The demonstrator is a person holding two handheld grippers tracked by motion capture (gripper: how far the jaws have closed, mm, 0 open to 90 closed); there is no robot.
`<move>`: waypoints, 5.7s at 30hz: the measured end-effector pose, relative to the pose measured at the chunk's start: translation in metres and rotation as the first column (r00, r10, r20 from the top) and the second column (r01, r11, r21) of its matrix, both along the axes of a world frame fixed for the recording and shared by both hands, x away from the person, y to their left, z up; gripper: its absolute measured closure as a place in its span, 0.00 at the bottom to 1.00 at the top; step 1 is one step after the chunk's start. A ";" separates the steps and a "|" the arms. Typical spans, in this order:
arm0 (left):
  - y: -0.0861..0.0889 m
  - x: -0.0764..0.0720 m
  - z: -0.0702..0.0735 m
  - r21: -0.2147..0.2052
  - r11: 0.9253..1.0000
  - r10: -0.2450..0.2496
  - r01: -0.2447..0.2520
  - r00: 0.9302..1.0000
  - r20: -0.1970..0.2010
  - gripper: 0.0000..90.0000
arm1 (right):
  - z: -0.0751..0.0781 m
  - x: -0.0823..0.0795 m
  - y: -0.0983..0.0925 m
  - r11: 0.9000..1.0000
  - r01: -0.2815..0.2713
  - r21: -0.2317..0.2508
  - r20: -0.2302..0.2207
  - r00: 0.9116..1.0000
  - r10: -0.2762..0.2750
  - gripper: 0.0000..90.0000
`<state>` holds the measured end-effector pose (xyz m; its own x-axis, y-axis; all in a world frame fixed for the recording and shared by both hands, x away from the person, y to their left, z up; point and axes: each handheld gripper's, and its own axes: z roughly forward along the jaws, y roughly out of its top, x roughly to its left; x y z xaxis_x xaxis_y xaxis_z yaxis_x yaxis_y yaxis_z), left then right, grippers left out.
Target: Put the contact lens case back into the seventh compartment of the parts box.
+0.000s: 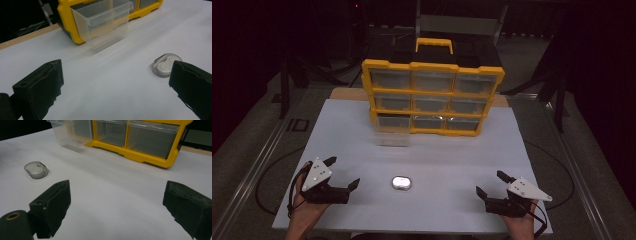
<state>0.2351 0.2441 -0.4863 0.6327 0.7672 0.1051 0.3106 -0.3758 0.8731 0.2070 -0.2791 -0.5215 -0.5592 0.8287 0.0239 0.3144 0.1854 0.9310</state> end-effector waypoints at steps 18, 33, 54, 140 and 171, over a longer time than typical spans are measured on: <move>-0.022 0.020 0.003 0.047 0.995 -0.085 0.086 0.996 -0.023 0.00 | 0.000 0.001 -0.001 1.000 0.002 0.023 -0.005 1.000 -0.002 0.09; -0.035 0.034 0.006 0.068 0.986 -0.146 0.150 0.987 -0.062 0.00 | 0.000 0.001 -0.004 0.999 0.012 0.035 -0.008 1.000 -0.012 0.09; -0.072 0.055 -0.005 0.141 0.953 -0.249 0.268 0.959 -0.137 0.00 | 0.000 0.002 -0.007 0.998 0.016 0.062 -0.008 1.000 -0.016 0.09; -0.159 0.078 -0.040 0.364 0.676 -0.403 0.641 0.735 -0.546 0.55 | -0.001 0.004 -0.005 0.998 0.002 0.062 -0.020 1.000 -0.001 0.09; -0.152 0.081 -0.015 0.380 0.740 -0.372 0.556 0.808 -0.457 0.55 | -0.002 0.004 -0.005 0.998 0.004 0.064 -0.024 1.000 -0.003 0.09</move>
